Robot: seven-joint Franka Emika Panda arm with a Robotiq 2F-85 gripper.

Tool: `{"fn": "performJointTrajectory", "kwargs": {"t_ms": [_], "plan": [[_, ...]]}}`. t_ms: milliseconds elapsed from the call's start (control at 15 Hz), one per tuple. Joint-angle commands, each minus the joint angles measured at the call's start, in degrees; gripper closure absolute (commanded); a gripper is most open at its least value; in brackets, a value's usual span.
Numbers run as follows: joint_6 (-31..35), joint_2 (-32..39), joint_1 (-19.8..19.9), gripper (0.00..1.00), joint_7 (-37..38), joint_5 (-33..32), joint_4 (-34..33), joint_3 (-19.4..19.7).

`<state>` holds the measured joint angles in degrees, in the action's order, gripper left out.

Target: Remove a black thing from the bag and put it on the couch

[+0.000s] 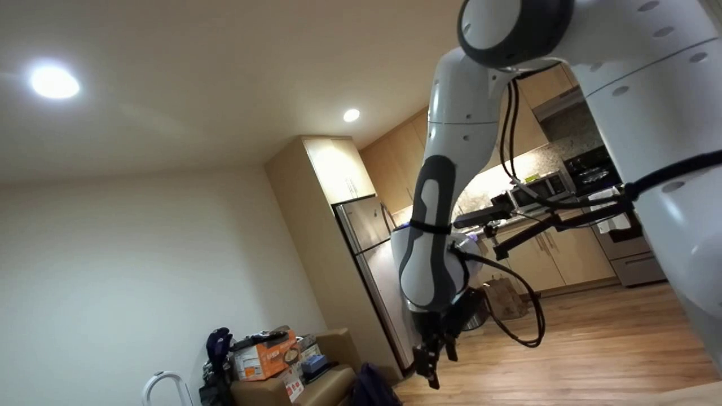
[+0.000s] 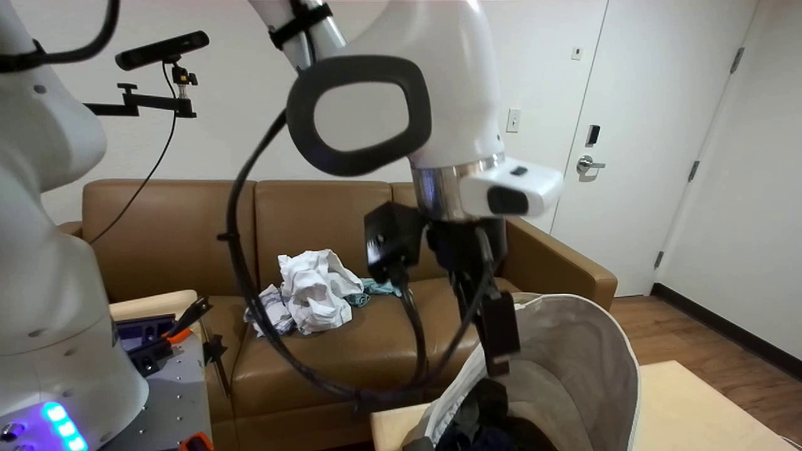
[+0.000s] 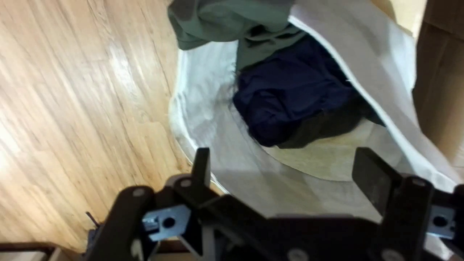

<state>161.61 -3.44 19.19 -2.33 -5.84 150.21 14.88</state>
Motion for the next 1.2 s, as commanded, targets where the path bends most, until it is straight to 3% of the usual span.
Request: {"fn": "performJointTrajectory", "kwargs": {"t_ms": [0, 67, 133, 267, 467, 667, 800, 1133], "plan": [[-5.7, 14.8, 1.4, 0.0, -1.8, 2.8, -10.5, 3.2], [-8.2, 18.5, 2.2, 0.0, -4.8, 6.7, -13.2, 3.1], [-4.6, 10.7, 0.9, 0.0, -1.2, 2.3, -6.9, 3.9], [-6.5, 16.5, 1.6, 0.0, -2.8, 4.9, -10.9, 3.8], [-6.7, 19.1, 1.6, 0.0, -2.8, 5.3, -12.8, 3.6], [-10.8, 23.9, 4.6, 0.0, -12.9, 11.9, -18.2, -3.0], [-13.8, 30.3, 4.1, 0.0, -15.8, 13.0, -24.7, -5.6], [-18.1, 47.4, -2.1, 0.0, -8.0, 1.1, -41.7, -1.7]]}}
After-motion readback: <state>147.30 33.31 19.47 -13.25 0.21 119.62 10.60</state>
